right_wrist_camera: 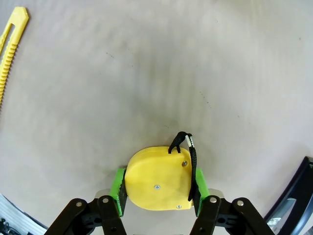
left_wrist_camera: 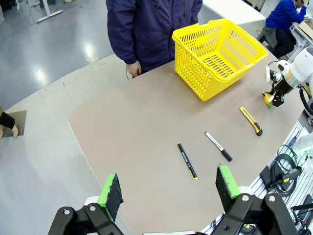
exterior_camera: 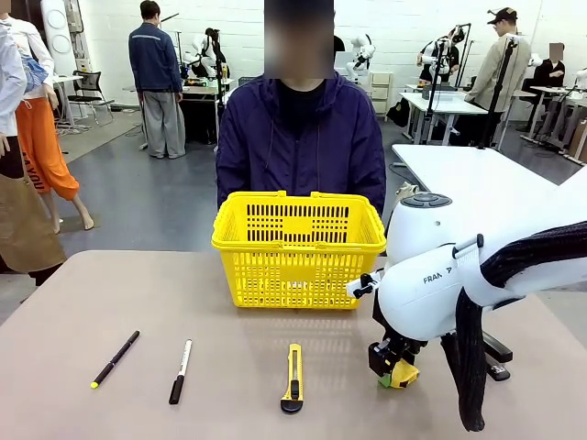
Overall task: Place the items the person wants into the basket.
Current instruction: Pick up the item the person points to and place it in the Market Basket.
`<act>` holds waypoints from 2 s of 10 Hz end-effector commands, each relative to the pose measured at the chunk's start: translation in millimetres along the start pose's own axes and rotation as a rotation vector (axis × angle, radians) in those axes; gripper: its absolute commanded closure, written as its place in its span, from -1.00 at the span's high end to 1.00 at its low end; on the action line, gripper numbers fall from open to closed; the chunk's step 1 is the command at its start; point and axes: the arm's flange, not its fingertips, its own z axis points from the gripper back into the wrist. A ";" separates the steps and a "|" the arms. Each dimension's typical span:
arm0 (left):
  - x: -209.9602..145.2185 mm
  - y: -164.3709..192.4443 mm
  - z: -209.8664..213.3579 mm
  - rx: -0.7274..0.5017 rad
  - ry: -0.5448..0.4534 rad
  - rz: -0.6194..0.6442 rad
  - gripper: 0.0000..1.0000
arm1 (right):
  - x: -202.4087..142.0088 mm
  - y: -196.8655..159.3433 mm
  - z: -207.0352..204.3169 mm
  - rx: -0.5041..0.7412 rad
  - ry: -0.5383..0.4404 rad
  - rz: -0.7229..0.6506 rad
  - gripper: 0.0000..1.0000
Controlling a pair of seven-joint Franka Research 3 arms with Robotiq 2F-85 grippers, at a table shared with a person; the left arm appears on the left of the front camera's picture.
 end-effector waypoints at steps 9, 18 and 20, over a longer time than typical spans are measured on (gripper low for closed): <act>-1.7 0.9 0.2 -0.012 -0.003 -0.015 1.00 | -87.7 69.3 331.8 -0.116 -0.168 -0.479 -0.29; -1.7 0.9 0.2 -0.012 -0.003 -0.015 1.00 | -114.2 73.4 351.0 -0.115 -0.227 -0.453 0.27; -1.7 0.9 0.2 -0.012 -0.003 -0.015 1.00 | -6.1 42.3 350.5 -0.015 -0.080 -0.447 0.27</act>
